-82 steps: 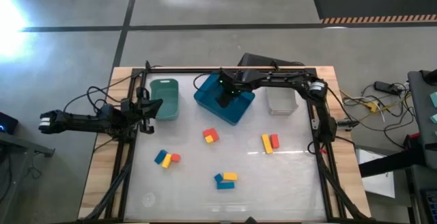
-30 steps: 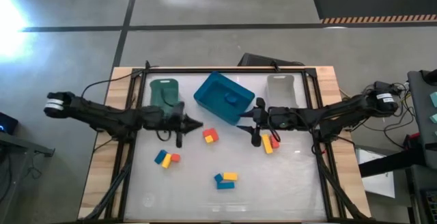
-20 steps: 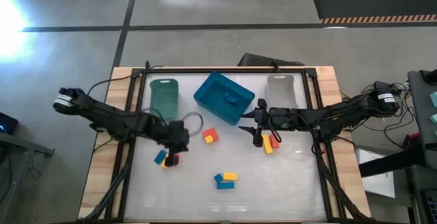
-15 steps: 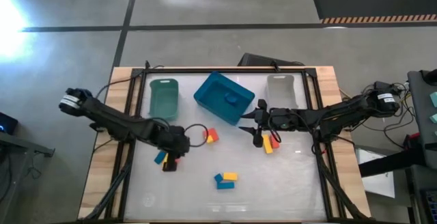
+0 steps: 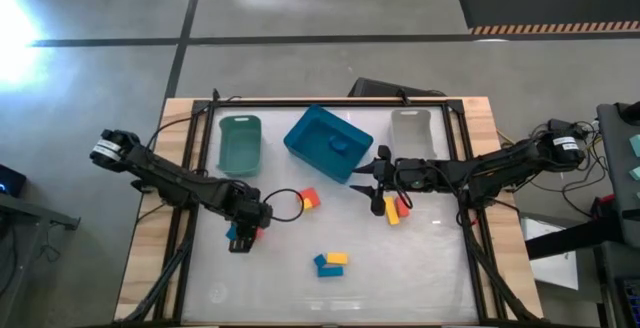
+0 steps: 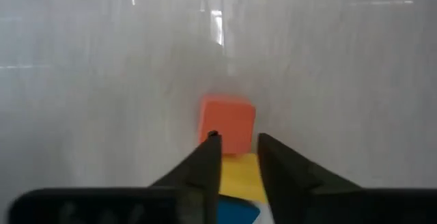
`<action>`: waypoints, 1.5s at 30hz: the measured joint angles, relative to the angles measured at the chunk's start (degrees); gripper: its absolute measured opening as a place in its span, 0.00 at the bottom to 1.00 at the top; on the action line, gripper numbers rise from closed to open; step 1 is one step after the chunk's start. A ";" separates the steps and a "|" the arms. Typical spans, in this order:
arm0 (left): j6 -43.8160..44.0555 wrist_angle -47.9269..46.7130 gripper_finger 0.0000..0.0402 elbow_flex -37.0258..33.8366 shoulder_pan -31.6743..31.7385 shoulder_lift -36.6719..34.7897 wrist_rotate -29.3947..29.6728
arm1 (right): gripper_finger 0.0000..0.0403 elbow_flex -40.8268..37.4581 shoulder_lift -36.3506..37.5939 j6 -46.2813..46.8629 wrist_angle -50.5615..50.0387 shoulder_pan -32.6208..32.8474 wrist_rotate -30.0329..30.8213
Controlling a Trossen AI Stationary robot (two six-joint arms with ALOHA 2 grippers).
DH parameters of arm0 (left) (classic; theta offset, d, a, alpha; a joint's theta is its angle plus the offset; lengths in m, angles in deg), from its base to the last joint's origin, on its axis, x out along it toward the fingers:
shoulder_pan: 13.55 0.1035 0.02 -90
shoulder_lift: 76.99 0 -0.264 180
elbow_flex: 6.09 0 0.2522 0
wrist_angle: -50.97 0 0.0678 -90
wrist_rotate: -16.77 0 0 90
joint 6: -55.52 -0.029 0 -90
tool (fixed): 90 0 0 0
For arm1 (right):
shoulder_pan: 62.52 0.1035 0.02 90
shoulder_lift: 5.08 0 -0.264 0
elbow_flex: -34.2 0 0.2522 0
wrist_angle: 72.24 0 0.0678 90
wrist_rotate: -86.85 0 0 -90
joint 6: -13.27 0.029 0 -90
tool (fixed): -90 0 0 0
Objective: Sort & place blocks by color
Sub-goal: Put the orange block into the green bin
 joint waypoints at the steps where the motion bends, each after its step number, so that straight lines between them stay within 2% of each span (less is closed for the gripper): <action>1: -0.07 -0.08 0.29 -0.11 -0.03 0.01 0.00 | 0.52 0.00 0.00 0.03 0.00 0.00 0.01; 6: -0.28 0.11 0.50 -0.34 -0.09 1.03 1.43 | 0.52 0.00 -0.02 0.41 -0.02 0.00 0.02; 9: -0.55 0.63 0.60 -1.02 -0.11 2.02 1.57 | 0.52 0.00 -0.02 0.66 -0.04 0.00 0.02; 12: -0.59 2.24 0.65 -1.31 -0.11 3.23 1.75 | 0.52 0.00 -0.02 0.79 -0.09 0.00 0.01; 17: -2.90 5.29 0.66 -1.25 -0.13 5.12 1.79 | 0.52 0.00 -0.02 0.79 -0.26 0.00 0.02; 28: -5.09 6.08 0.64 -1.24 -0.20 9.10 1.77 | 0.52 -0.02 -0.04 0.82 -0.52 0.00 0.02; 33: -5.11 6.08 0.53 -1.18 -0.20 8.97 1.79 | 0.52 -0.02 -0.04 0.83 -0.52 0.00 0.02; 40: -5.18 5.93 0.31 -1.08 -0.20 8.68 1.99 | 0.52 -0.02 -0.04 0.81 -0.52 0.00 0.04; 45: -7.49 2.44 0.30 3.88 0.20 8.00 1.97 | 0.52 -0.02 -0.04 0.81 -0.57 0.00 0.02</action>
